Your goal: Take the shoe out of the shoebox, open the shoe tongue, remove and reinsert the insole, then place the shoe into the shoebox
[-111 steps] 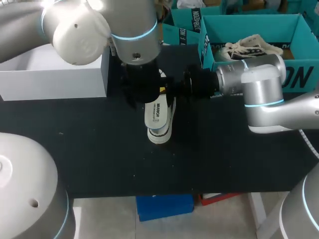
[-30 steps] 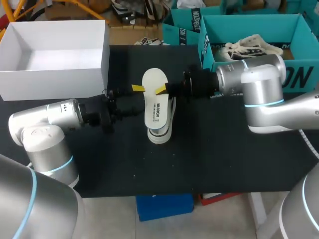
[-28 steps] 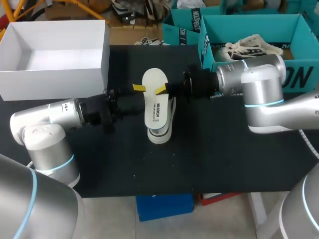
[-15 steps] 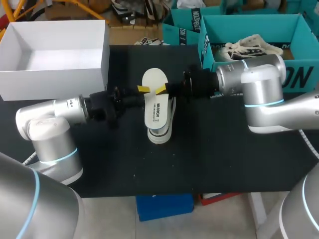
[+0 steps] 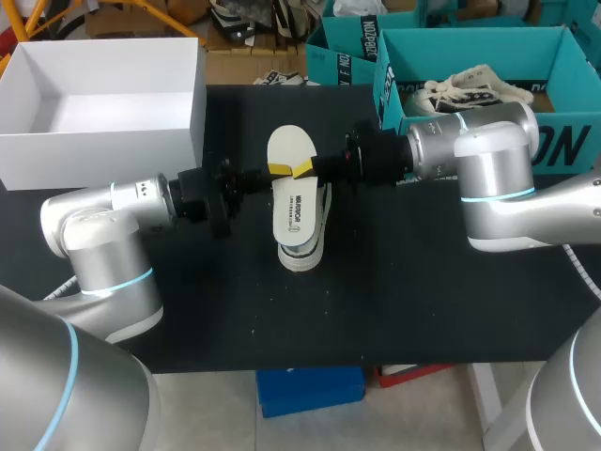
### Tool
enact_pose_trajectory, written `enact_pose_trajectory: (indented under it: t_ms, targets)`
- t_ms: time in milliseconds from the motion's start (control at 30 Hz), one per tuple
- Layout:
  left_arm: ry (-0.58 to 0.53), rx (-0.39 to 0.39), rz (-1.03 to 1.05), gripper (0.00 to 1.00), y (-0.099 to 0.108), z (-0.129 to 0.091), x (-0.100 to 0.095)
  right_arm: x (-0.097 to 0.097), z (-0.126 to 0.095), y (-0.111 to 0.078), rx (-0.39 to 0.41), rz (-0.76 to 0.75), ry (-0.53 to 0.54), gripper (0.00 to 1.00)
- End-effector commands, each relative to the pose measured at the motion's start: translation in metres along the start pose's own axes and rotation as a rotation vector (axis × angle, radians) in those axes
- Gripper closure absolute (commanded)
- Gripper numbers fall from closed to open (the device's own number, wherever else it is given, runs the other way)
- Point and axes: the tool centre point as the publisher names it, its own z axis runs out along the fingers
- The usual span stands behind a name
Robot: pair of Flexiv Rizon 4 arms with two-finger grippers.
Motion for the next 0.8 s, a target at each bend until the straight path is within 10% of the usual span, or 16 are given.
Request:
enact_pose_trajectory:
  t_ms: [33, 267, 300, 333, 800]
  targets:
    - [0.008, -0.001, -0.001, 1.00, 0.000, 0.002, 0.002, -0.001, 0.001, 0.000, -0.001, 0.000, -0.002, 1.00]
    - [0.017, 0.011, -0.005, 1.00, -0.002, 0.003, 0.003, -0.001, 0.001, 0.000, -0.001, 0.000, -0.002, 1.00]
    - [0.019, 0.014, -0.008, 1.00, -0.003, 0.002, 0.003, 0.000, 0.000, 0.000, -0.003, 0.001, -0.005, 0.63]
    - [0.024, 0.020, -0.014, 1.00, -0.004, 0.001, 0.002, 0.000, -0.001, 0.001, -0.016, -0.001, -0.007, 0.00]
    - [0.244, 0.099, -0.147, 1.00, -0.042, -0.049, -0.013, 0.010, -0.038, -0.005, -0.091, -0.002, -0.163, 0.00]
